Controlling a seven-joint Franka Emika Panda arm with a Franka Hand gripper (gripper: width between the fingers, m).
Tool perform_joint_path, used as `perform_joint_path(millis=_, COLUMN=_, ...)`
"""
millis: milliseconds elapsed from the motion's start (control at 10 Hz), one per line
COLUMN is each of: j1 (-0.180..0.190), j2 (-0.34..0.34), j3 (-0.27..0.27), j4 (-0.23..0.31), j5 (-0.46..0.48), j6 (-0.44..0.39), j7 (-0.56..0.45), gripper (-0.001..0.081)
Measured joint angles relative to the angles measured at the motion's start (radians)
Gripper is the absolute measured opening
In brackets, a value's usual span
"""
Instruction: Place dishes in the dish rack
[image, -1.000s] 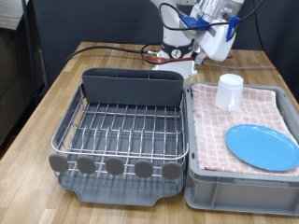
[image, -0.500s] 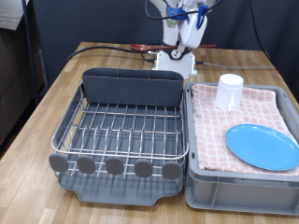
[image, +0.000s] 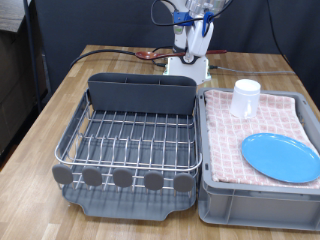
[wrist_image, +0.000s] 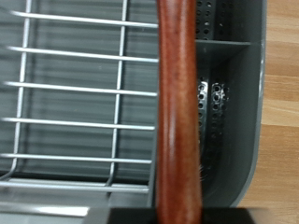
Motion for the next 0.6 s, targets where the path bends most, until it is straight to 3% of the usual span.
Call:
perform_joint_path(millis=400, j1=-0.001, j2=-0.001, j3=-0.061, j4=-0.036, j5=0.003, j6=0.075, j7=-0.010, gripper=0.0092)
perform_joint_path(millis=600, j1=0.007, j2=-0.002, j3=-0.111, j4=-0.040, j5=0.056, j6=0.070, j7=-0.056, gripper=0.0092)
